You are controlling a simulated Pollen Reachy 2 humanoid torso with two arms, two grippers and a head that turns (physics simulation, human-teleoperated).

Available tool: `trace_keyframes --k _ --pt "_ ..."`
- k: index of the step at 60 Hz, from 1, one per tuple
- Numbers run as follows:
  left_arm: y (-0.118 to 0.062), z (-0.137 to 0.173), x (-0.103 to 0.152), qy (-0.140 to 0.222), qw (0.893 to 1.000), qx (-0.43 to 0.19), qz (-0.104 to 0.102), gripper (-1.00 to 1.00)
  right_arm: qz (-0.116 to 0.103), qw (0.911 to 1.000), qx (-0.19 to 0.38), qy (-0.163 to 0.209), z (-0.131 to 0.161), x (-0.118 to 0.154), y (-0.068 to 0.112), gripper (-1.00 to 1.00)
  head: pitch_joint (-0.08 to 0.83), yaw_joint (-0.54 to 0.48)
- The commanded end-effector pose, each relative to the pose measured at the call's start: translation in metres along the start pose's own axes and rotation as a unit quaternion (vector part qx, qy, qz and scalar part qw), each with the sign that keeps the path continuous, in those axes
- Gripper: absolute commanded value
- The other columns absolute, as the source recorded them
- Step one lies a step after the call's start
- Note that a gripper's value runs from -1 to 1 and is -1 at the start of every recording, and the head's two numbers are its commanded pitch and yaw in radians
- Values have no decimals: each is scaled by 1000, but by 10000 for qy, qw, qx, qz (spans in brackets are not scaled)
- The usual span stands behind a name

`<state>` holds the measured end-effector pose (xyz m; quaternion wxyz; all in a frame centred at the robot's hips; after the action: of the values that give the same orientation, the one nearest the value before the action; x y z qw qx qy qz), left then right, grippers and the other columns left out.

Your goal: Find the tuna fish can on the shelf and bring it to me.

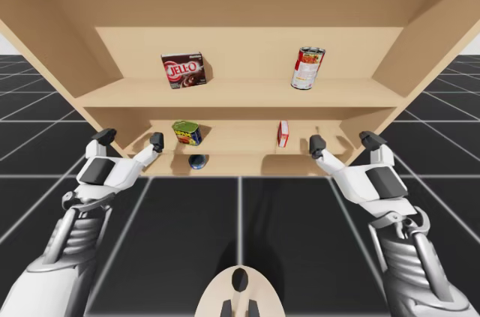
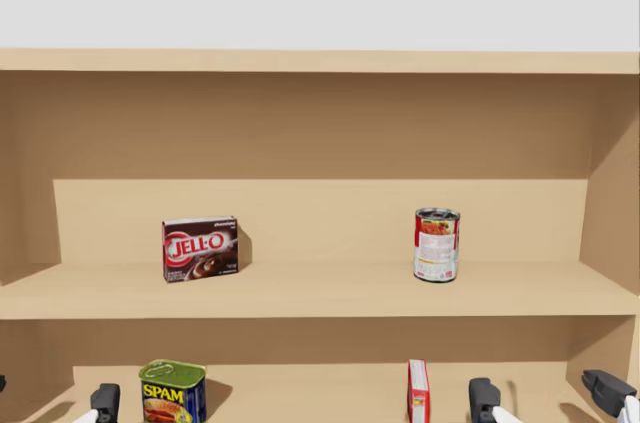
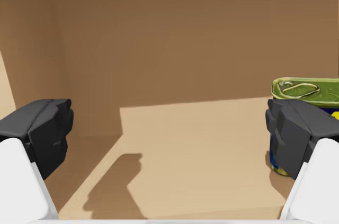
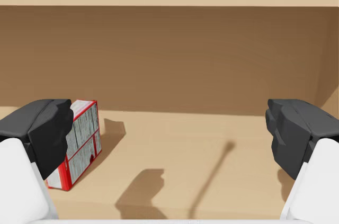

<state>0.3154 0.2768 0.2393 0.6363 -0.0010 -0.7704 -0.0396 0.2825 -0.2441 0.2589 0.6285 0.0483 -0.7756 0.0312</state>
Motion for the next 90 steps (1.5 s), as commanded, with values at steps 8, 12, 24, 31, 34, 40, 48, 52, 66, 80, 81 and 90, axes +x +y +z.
trace_keyframes --k 8,12,24,31,34,40,48,52,66,80,81,90 --pt "1 0 1 9 10000 -4 66 -1000 -10 10000 77 12 1 3 2 -1000 31 -25" --pt "2 0 1 14 10000 -7 91 -1000 -16 9999 95 38 1 2 2 -1000 60 -27" --pt "4 2 1 -6 9999 -17 122 -1000 46 10000 62 60 1 0 3 -1000 201 -21" --pt "5 3 3 -46 9999 -37 124 -1000 71 9999 45 92 1 -1 3 -1000 308 -4" --pt "5 4 4 -70 9999 -52 122 -1000 82 9999 29 105 1 -2 3 -1000 355 5" --pt "6 5 6 -107 9998 -71 118 -1000 94 9999 14 126 1 -2 3 -1000 433 31" --pt "6 6 6 -115 9998 -103 134 -1000 95 9999 11 140 1 -2 4 -1000 520 100" --pt "6 7 7 -112 9997 -120 154 -1000 104 9998 15 151 1 -2 4 -1000 558 139" --pt "2 10 10 -95 9994 -224 229 -1000 118 9998 9 182 1 -4 4 -1000 617 197" --pt "-9 33 34 -74 9969 -374 684 -1000 122 9997 -11 224 0 -8 5 -1000 618 213" --pt "-10 36 37 -27 9965 -400 734 -1000 126 9997 -14 227 0 -8 5 -1000 616 215" --pt "-21 61 44 384 9954 -436 761 -1000 126 9996 -29 255 0 -10 5 -1000 614 223"
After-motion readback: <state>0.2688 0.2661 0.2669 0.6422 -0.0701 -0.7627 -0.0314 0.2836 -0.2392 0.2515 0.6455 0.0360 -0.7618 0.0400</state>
